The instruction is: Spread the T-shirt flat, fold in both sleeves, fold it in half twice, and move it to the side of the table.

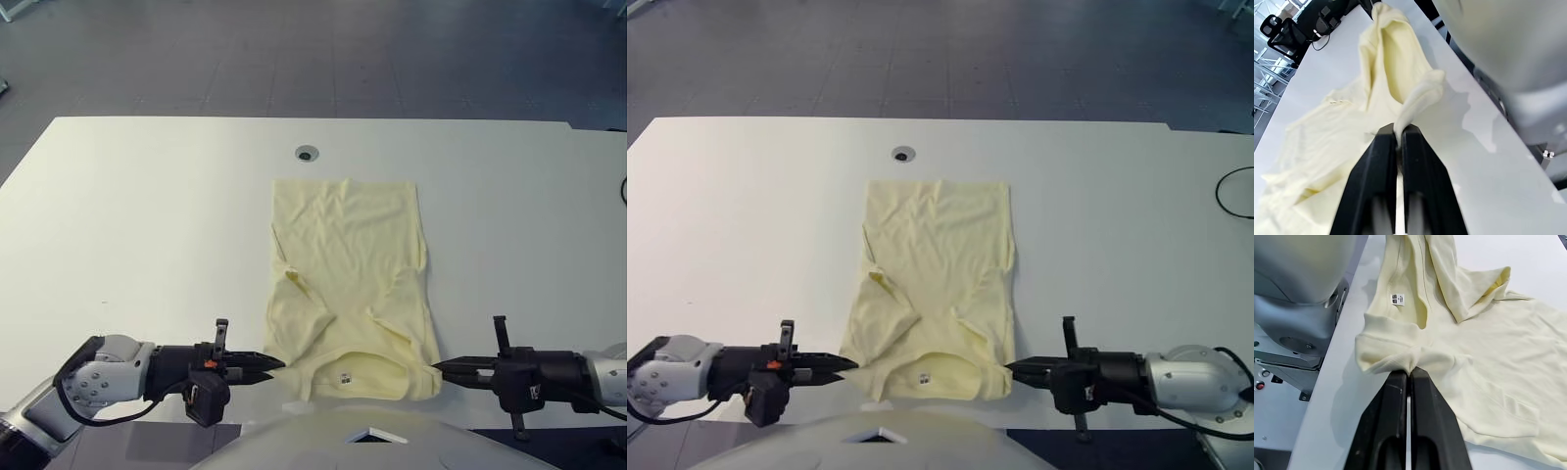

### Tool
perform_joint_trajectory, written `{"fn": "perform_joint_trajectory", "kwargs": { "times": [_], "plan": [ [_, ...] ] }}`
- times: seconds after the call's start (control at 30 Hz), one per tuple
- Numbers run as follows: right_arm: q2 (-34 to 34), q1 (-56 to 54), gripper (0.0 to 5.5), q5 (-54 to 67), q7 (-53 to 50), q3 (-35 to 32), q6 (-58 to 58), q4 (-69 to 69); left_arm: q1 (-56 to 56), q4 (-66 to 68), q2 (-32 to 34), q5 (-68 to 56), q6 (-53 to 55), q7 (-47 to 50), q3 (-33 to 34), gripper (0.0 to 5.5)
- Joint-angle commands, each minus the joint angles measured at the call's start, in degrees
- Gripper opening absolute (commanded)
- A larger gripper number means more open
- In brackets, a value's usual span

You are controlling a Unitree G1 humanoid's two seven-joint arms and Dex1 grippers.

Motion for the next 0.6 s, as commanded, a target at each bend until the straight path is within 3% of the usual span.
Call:
{"fn": "perform_joint_trajectory", "kwargs": {
  "times": [0.03, 0.33, 0.6],
  "plan": [
    [-1.33, -1.74, 0.0, 9.18, 2.73, -2.37, 6.24, -1.31, 2.11, -4.6, 3.75, -7.96, 5.78, -2.27, 4.25, 0.02],
    [-1.13, -6.88, 0.0, 28.91, 6.29, -8.61, 22.24, -3.38, 9.64, -10.13, 4.62, -22.12, 16.06, -8.87, 18.53, 0.02],
    [-0.72, -7.18, 0.0, 41.17, 9.35, -15.03, 34.57, -6.68, 17.37, -18.94, 1.06, -36.62, 27.86, -17.5, 33.57, 0.02]
  ]
}}
